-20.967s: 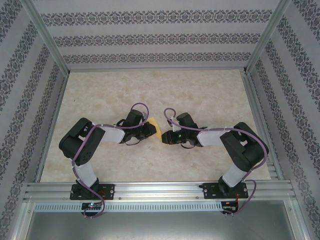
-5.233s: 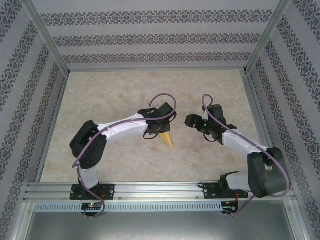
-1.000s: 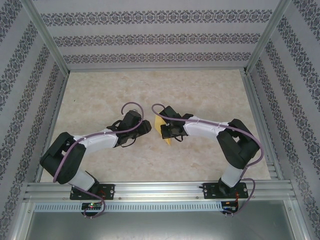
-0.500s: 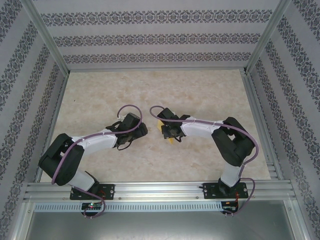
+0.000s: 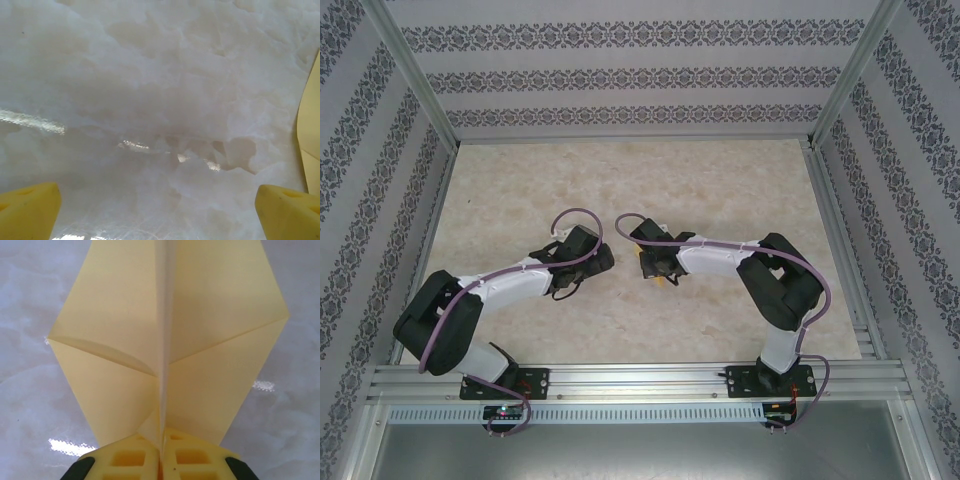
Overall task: Fold a paper plane with a square sheet of paper (pick it up from the middle)
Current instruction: Move a paper plane to the center of the table.
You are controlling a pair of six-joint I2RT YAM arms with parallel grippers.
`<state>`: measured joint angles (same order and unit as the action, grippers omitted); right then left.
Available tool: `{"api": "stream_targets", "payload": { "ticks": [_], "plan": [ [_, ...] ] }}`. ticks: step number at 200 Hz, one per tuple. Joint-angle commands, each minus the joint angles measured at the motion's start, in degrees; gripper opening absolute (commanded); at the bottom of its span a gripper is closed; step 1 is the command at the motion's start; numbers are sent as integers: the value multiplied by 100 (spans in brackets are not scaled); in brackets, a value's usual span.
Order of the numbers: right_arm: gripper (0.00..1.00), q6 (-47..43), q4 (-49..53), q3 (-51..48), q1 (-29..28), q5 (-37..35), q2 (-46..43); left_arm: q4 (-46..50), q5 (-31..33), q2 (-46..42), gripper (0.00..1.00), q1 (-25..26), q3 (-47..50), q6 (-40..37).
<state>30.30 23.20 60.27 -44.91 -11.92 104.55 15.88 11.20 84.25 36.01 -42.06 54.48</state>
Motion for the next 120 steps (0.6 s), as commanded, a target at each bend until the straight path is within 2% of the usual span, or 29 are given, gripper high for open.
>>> {"api": "stream_targets", "payload": {
  "ticks": [1, 24, 120],
  "plan": [
    [8, -29, 32, 359, -13, -359, -108, 415, 279, -137, 100, -62, -207, -77],
    [8, -196, 114, 843, 164, -283, 36, 606, 399, -187, 100, -68, -286, -87],
    [9, -517, 454, 2727, 695, -109, 1599, 855, 511, -316, 100, -73, -304, -73]
  ]
}}
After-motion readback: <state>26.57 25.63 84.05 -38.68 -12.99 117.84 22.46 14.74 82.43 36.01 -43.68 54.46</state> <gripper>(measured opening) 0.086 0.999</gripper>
